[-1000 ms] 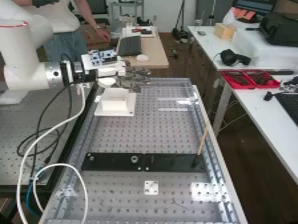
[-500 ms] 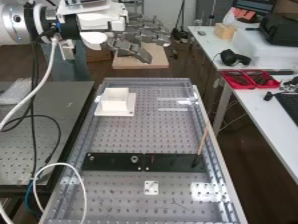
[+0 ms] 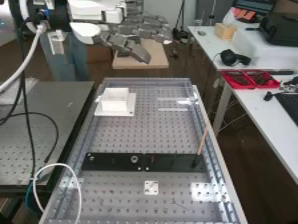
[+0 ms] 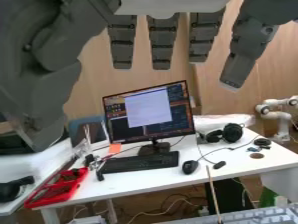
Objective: Grab the larger nut and place it in the white container
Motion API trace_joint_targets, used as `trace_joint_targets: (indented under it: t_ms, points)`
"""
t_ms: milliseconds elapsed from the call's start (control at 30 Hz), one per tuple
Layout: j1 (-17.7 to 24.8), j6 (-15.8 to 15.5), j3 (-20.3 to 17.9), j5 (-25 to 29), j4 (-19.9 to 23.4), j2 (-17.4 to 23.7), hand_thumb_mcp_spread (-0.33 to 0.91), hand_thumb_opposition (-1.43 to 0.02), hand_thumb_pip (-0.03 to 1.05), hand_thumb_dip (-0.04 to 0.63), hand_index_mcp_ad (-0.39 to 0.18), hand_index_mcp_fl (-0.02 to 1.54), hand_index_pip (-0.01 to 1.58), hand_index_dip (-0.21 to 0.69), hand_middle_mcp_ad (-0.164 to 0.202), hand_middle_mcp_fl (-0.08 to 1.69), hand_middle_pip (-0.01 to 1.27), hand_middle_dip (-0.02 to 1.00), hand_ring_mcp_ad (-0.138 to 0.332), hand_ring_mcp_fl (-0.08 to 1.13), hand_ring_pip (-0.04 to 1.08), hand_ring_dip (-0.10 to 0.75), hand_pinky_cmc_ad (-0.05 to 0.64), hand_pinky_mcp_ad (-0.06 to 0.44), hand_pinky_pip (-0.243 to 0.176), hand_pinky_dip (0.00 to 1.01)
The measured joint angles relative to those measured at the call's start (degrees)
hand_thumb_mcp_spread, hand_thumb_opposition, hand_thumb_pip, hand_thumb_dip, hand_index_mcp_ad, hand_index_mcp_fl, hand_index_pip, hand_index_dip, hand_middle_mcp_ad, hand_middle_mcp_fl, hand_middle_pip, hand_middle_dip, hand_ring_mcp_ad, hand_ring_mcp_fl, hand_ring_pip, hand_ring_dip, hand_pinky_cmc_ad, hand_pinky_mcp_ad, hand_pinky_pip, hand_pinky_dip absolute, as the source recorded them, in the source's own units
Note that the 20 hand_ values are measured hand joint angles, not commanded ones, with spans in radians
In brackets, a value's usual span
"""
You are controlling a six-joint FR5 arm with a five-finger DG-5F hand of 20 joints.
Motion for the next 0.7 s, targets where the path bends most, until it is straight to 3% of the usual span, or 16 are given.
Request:
trace_joint_targets:
  t_ms: [300,700]
  points:
    - [-0.3,-1.4,3.7,-0.7,-4.0,-1.1,0.09,-0.79,0.66,0.140,-0.138,0.05,0.28,-0.030,0.075,0.04,0.12,0.24,0.178,0.00,0.08,0.103,0.443,0.358,-0.129,0.62]
    - [0.8,-2.2,3.7,2.8,-5.2,-1.0,0.10,-0.77,0.65,0.141,-0.138,0.05,0.25,-0.035,0.075,0.04,0.12,0.24,0.178,0.00,0.08,0.103,0.463,0.356,-0.126,0.62]
